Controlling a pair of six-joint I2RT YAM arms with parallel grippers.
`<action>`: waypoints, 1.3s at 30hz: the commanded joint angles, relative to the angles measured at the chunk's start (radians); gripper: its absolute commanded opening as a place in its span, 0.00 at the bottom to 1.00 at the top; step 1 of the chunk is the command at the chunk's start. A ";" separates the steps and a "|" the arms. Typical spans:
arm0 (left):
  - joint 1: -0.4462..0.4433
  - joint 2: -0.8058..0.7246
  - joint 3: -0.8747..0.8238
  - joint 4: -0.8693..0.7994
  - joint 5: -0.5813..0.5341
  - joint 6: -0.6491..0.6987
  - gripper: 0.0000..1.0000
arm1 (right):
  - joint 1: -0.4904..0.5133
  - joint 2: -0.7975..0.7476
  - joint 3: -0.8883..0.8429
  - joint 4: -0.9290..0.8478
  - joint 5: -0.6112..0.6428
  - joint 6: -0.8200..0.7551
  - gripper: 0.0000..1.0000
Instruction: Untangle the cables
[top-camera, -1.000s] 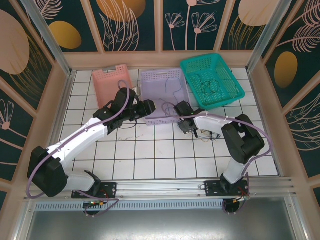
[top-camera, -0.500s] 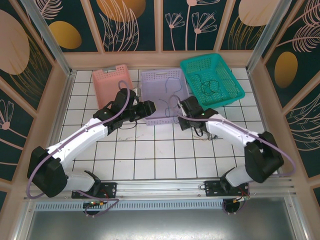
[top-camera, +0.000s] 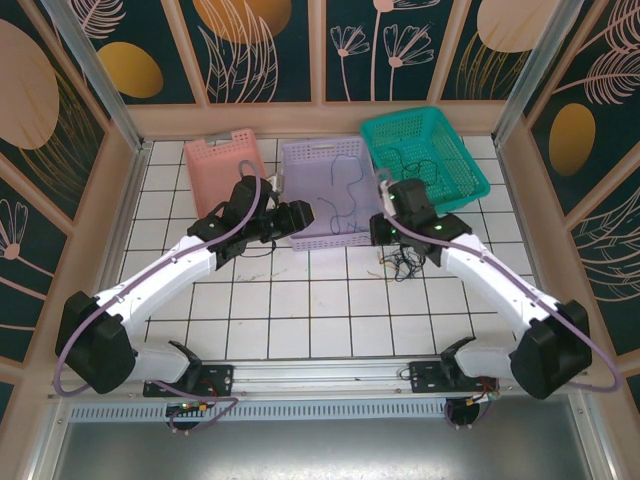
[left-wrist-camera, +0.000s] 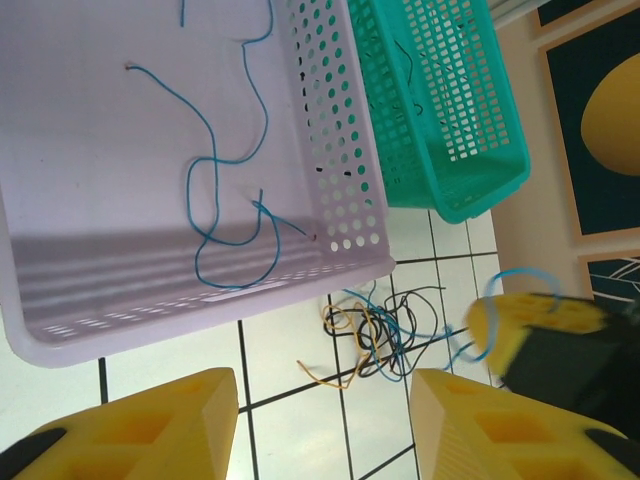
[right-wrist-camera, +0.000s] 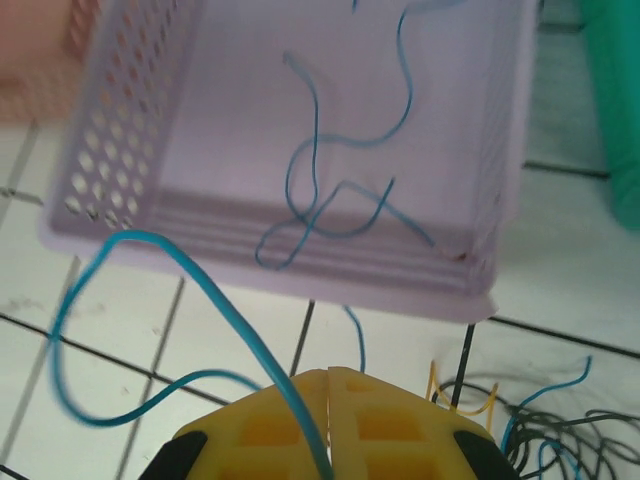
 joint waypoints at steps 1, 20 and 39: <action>0.002 0.011 0.005 0.041 0.032 -0.010 0.48 | -0.065 -0.097 0.070 0.038 -0.064 0.091 0.00; -0.021 0.100 0.021 0.108 0.160 0.023 0.49 | -0.128 -0.163 0.369 0.150 -0.168 0.362 0.00; -0.031 -0.047 0.199 0.122 -0.047 -0.008 0.58 | -0.130 -0.087 0.502 0.186 -0.281 0.371 0.00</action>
